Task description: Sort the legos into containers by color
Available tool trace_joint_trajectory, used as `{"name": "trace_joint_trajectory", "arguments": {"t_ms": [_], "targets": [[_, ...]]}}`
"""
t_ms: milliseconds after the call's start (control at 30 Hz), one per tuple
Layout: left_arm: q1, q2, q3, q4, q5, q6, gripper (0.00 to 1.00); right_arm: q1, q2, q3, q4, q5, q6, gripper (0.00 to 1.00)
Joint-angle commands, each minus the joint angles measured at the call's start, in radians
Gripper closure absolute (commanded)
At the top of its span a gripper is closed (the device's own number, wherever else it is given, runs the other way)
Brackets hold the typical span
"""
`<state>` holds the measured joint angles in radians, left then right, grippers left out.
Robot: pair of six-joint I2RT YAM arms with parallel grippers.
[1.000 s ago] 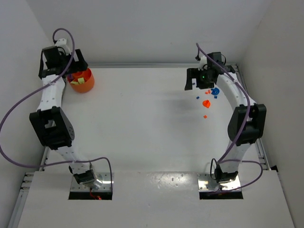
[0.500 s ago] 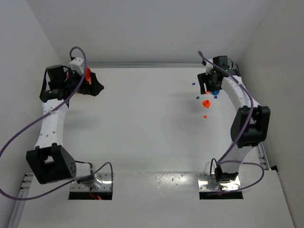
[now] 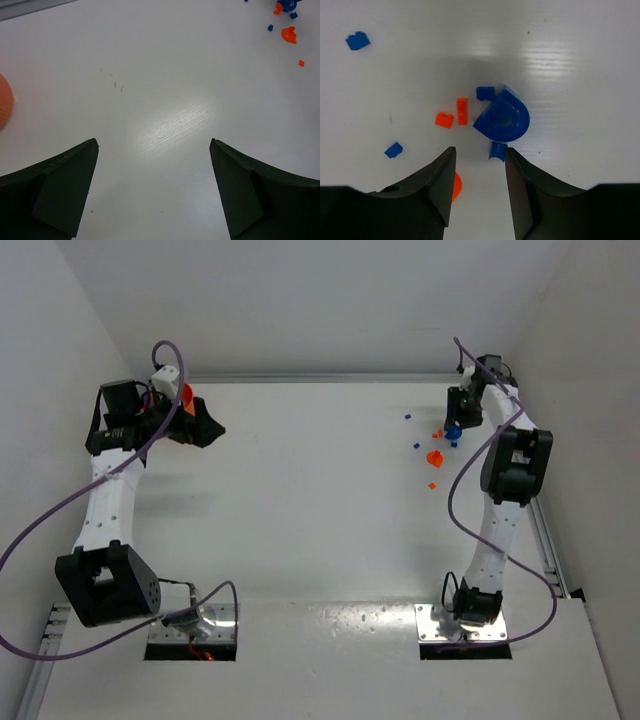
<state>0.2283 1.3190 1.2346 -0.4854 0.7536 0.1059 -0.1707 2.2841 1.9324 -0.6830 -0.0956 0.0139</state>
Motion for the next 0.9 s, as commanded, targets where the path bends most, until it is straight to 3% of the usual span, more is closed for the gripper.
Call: {"name": "trace_joint_trajectory", "arguments": {"t_ms": [0, 533, 867], "targets": [[-0.006, 0.003, 0.012, 0.013, 0.032, 0.018, 0.00, -0.044, 0.015, 0.060, -0.017, -0.101, 0.054, 0.56], [-0.006, 0.043, 0.022, 0.031, 0.032, -0.012, 0.00, -0.208, 0.158, 0.099, -0.007, -0.401, 0.170, 0.58], [-0.006, 0.063, 0.040, 0.031, 0.032, -0.021, 0.00, -0.227, 0.212, 0.088, 0.033, -0.535, 0.208, 0.58]]}}
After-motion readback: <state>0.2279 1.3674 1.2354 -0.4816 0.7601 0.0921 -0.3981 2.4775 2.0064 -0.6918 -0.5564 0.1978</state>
